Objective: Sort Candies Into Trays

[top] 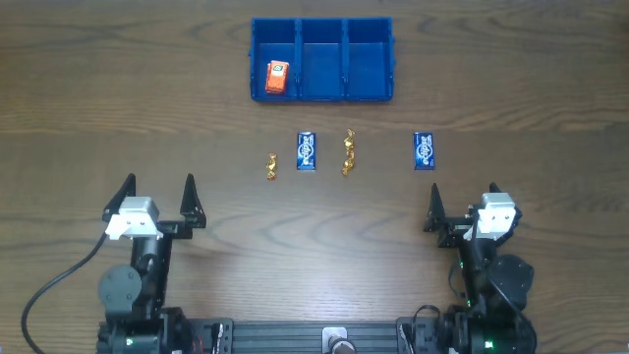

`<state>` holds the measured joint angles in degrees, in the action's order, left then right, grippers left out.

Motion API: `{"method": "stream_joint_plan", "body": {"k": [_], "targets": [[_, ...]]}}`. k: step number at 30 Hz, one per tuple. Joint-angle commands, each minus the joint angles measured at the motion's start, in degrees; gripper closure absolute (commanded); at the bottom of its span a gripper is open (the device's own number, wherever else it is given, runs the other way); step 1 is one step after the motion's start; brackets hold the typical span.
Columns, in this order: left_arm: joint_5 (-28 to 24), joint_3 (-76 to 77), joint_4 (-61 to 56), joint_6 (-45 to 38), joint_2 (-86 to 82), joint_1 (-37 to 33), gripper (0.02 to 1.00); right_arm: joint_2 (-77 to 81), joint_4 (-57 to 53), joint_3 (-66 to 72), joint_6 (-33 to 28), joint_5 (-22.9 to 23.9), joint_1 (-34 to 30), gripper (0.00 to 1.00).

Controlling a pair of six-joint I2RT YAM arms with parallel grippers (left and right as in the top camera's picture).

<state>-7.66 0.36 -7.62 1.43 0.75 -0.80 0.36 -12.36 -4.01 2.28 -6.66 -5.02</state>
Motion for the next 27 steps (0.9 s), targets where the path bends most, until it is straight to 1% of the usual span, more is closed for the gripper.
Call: {"method": "stream_joint_plan", "body": {"k": [1,2,3,4,5,27], "targets": [[-3.4,-0.1,8.5,-0.6,-0.6,-0.8,0.020,-0.2,-0.1,0.2,-0.7,-0.1,-0.1,0.003],[-3.4,-0.1,10.8,-0.6,-0.6,-0.8,0.020,-0.2,-0.1,0.2,-0.7,-0.1,-0.1,0.003],[-3.2,-0.1,11.2,-0.6,-0.5,-0.8,0.086,-0.2,-0.1,0.2,-0.7,-0.1,-0.1,0.003],[-3.5,-0.1,11.2,-0.4,-0.5,-0.8,0.178,-0.2,-0.1,0.2,-0.7,-0.1,-0.1,0.003],[-3.8,-0.1,11.2,0.5,-0.5,-0.7,0.020,-0.2,-0.1,0.2,-0.7,-0.1,-0.1,0.003],[-3.8,-0.1,11.0,1.1,-0.5,-0.7,0.020,-0.2,-0.1,0.2,-0.7,-0.1,-0.1,0.003]]}}
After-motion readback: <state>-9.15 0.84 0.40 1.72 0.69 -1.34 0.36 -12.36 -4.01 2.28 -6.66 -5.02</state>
